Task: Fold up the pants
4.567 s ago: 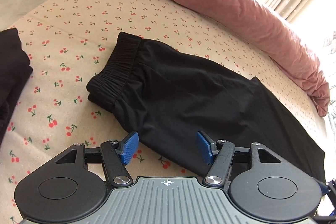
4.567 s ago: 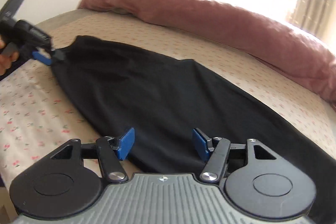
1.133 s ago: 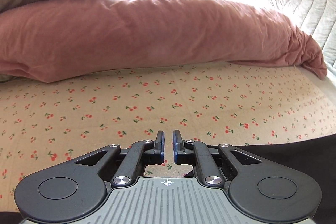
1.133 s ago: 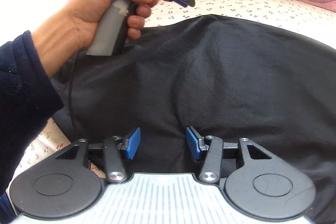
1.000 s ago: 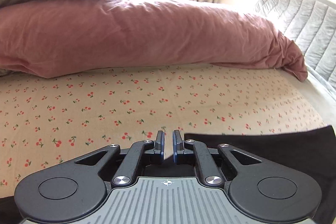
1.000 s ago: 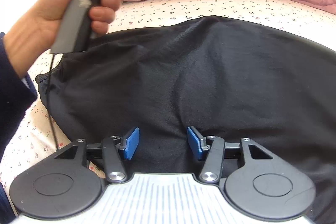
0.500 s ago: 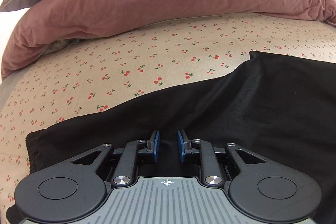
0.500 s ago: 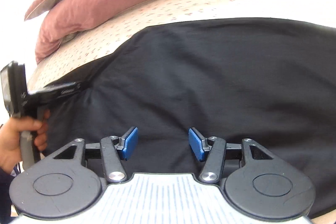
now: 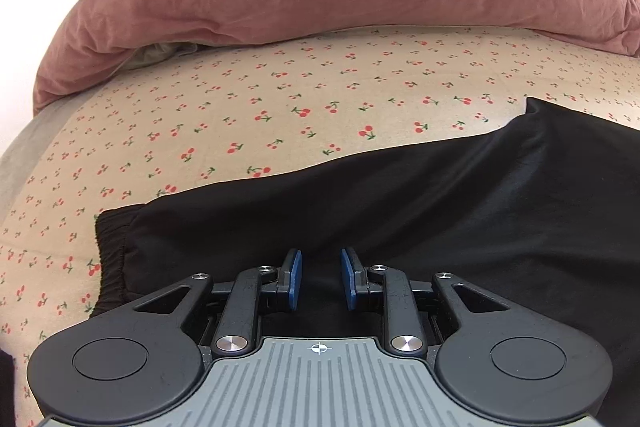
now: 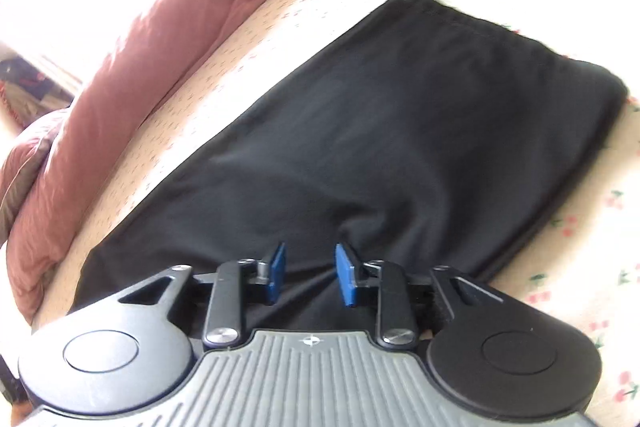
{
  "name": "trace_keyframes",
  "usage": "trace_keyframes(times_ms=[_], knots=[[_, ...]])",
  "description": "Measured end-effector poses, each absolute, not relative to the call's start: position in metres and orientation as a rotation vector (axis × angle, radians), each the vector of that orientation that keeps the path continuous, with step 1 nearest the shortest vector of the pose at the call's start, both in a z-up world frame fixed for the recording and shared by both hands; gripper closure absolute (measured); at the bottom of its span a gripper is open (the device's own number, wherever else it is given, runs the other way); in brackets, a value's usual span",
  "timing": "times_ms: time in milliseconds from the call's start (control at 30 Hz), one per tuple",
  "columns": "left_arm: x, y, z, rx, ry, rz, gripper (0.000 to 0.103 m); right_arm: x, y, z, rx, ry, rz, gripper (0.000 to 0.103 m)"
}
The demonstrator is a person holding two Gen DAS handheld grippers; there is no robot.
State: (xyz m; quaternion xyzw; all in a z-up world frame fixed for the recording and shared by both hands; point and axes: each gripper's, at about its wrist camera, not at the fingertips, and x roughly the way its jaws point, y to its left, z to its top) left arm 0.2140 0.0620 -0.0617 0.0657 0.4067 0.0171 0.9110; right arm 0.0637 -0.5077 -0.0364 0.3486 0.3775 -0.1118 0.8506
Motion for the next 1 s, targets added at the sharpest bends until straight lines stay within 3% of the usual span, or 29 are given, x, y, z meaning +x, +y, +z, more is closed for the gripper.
trace_keyframes(times_ms=[100,167,267,400,467,533,600,733,933,1000], knots=[[0.216,0.079,-0.056,0.036,0.868,0.119,0.080,0.063,-0.504,-0.027,0.609,0.781,-0.378,0.098],[0.215,0.087,-0.050,-0.011,0.867,0.143,0.080,0.070,-0.491,-0.020,0.466,0.801,-0.468,0.093],[0.203,0.085,-0.038,-0.033,0.865,0.145,0.078,0.075,-0.472,-0.009,0.287,0.805,-0.478,0.051],[0.175,0.063,-0.022,-0.053,0.873,0.108,0.068,0.093,-0.414,-0.006,0.150,0.811,-0.242,0.050],[0.161,0.051,-0.013,-0.081,0.881,0.093,0.051,0.103,-0.387,-0.006,0.087,0.822,-0.183,0.047],[0.146,0.039,-0.003,-0.133,0.880,0.060,0.043,0.115,-0.359,-0.005,0.048,0.819,-0.134,0.044],[0.134,0.029,0.007,-0.173,0.885,0.044,0.042,0.124,-0.337,-0.006,0.024,0.823,-0.078,0.037],[0.118,0.009,0.017,-0.207,0.871,0.013,0.029,0.126,-0.305,-0.006,-0.060,0.848,0.023,0.033],[0.150,0.019,-0.053,-0.109,0.860,0.138,0.029,0.124,-0.286,-0.020,-0.084,0.929,0.044,0.031],[0.148,0.036,-0.072,-0.100,0.794,0.175,0.026,0.126,-0.295,-0.024,-0.083,0.926,0.051,0.022]])
